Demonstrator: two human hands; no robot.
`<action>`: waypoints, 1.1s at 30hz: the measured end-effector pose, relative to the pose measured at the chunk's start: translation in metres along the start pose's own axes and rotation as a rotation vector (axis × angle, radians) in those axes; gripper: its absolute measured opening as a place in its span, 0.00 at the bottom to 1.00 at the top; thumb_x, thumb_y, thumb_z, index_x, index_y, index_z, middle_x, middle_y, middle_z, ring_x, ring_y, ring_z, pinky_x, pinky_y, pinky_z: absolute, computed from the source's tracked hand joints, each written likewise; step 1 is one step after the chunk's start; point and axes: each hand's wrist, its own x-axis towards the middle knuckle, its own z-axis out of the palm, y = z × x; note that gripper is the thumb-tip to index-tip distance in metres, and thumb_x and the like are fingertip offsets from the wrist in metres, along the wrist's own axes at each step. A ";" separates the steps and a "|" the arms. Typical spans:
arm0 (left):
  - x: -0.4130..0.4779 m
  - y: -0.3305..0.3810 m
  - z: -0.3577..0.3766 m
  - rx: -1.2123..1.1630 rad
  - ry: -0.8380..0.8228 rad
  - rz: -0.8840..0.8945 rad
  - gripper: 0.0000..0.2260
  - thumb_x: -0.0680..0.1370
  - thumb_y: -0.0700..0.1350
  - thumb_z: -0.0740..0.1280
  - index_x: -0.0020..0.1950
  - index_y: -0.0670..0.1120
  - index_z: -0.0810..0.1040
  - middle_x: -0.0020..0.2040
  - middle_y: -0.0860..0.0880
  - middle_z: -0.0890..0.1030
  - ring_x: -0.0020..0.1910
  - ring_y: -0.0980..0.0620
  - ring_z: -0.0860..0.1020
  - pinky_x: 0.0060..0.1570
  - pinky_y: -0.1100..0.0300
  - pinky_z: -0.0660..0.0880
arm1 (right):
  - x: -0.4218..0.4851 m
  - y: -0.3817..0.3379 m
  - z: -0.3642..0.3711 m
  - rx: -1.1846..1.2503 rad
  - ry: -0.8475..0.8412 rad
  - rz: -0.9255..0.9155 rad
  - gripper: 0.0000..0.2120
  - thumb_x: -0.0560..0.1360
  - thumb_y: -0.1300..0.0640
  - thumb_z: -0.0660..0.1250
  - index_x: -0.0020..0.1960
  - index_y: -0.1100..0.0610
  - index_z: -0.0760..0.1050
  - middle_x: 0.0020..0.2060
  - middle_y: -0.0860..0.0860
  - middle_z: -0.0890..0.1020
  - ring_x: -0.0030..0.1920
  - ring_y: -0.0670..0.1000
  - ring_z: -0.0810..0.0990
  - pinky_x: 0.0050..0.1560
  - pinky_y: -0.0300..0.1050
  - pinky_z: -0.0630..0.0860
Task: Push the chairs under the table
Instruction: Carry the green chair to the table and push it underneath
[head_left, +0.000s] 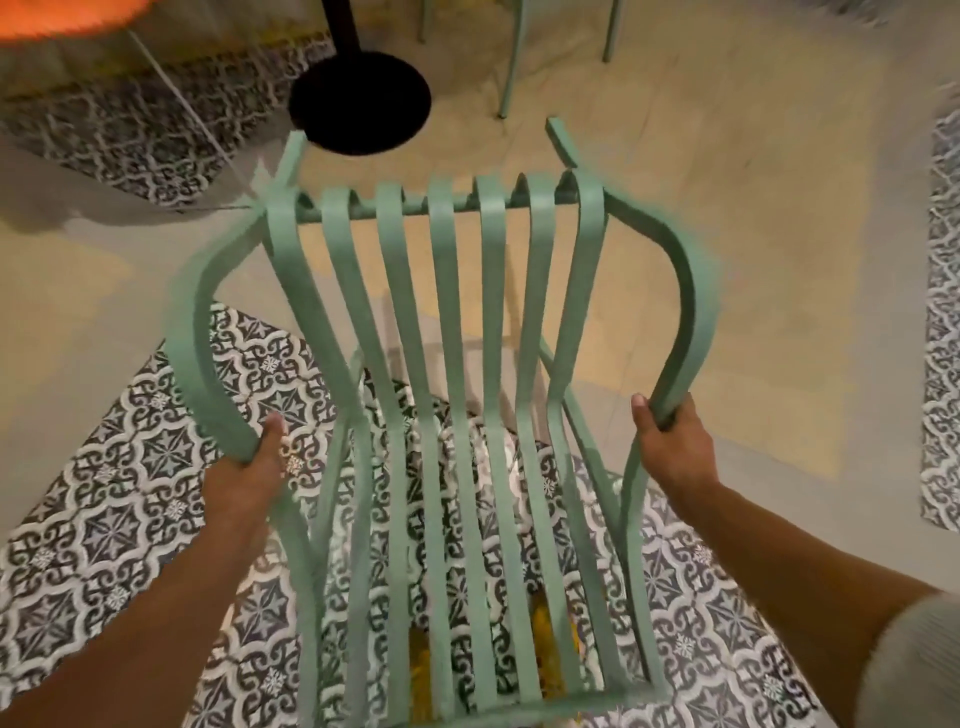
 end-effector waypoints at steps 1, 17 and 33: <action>-0.004 0.009 -0.005 0.005 0.011 -0.013 0.26 0.73 0.69 0.76 0.40 0.45 0.80 0.39 0.47 0.82 0.39 0.47 0.79 0.50 0.49 0.77 | -0.004 -0.007 -0.006 -0.006 0.000 -0.001 0.16 0.85 0.43 0.64 0.66 0.52 0.70 0.49 0.54 0.79 0.49 0.58 0.78 0.54 0.53 0.76; -0.057 0.090 -0.063 0.221 -0.036 0.052 0.27 0.78 0.68 0.73 0.40 0.44 0.77 0.36 0.45 0.80 0.34 0.47 0.78 0.40 0.54 0.76 | -0.039 -0.091 -0.070 -0.228 -0.091 0.059 0.22 0.86 0.48 0.65 0.71 0.62 0.67 0.55 0.61 0.78 0.48 0.62 0.77 0.49 0.52 0.74; -0.129 -0.021 -0.112 0.337 -0.253 -0.070 0.31 0.78 0.72 0.66 0.51 0.43 0.84 0.43 0.43 0.86 0.43 0.40 0.84 0.46 0.48 0.82 | -0.154 0.022 -0.089 -0.444 -0.230 0.110 0.11 0.87 0.52 0.64 0.61 0.60 0.73 0.42 0.55 0.81 0.38 0.54 0.81 0.32 0.45 0.75</action>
